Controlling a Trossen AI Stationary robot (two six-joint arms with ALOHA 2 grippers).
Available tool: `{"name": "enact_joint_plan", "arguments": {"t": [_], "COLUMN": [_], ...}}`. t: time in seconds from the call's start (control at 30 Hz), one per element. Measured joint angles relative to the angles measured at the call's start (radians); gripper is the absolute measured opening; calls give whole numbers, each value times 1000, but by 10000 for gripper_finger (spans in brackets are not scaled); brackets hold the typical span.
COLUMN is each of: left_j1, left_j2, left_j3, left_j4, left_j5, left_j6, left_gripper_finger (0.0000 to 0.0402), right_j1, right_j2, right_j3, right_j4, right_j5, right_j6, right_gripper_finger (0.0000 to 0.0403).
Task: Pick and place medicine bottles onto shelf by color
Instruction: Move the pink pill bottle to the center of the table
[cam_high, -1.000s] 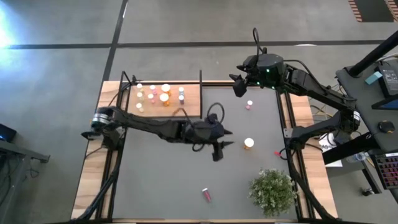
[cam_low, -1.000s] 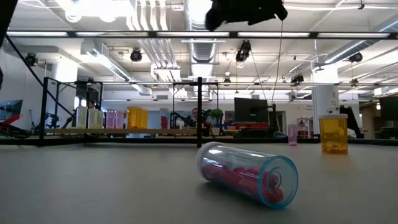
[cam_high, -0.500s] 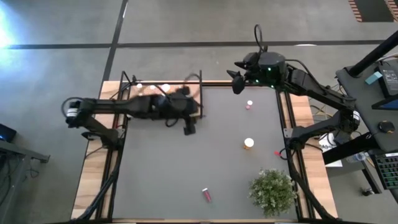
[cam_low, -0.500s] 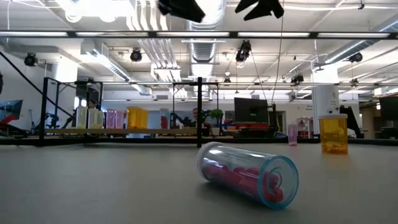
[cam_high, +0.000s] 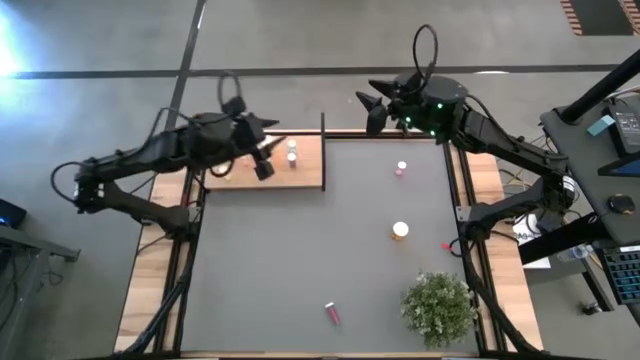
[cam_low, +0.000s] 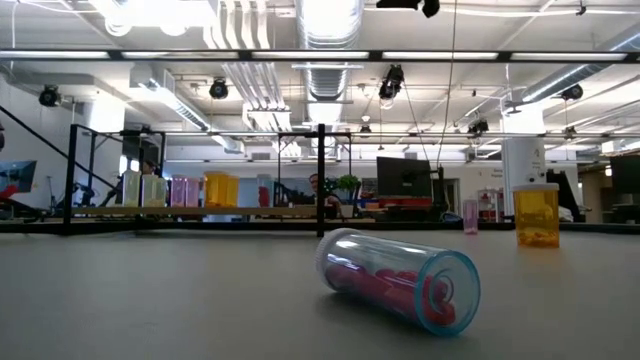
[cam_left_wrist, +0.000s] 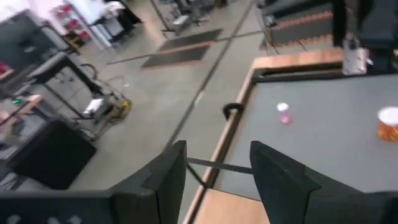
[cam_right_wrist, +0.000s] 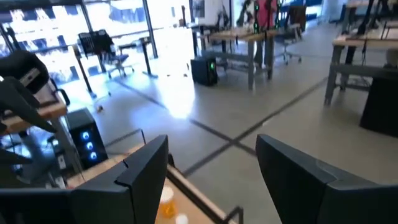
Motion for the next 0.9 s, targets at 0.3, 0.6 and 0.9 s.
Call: {"name": "enact_joint_plan", "arguments": {"t": [0.3,0.6,0.9], "left_j1": [-1,-1,-2], "left_j2": [-101,-88,-25], "left_j3": [0,0,1], "left_j4": [6,29,61], "left_j5": [-72,-72,-72], "left_j6": [-167,-248,-249], "left_gripper_finger": [162,162,162], "right_j1": [0,0,0], "right_j2": [6,55,153], "right_j3": [0,0,0], "right_j4": [94,103,105], "right_j5": [10,6,-51], "right_j6": [-123,326,340], "right_gripper_finger": [233,233,233]}}
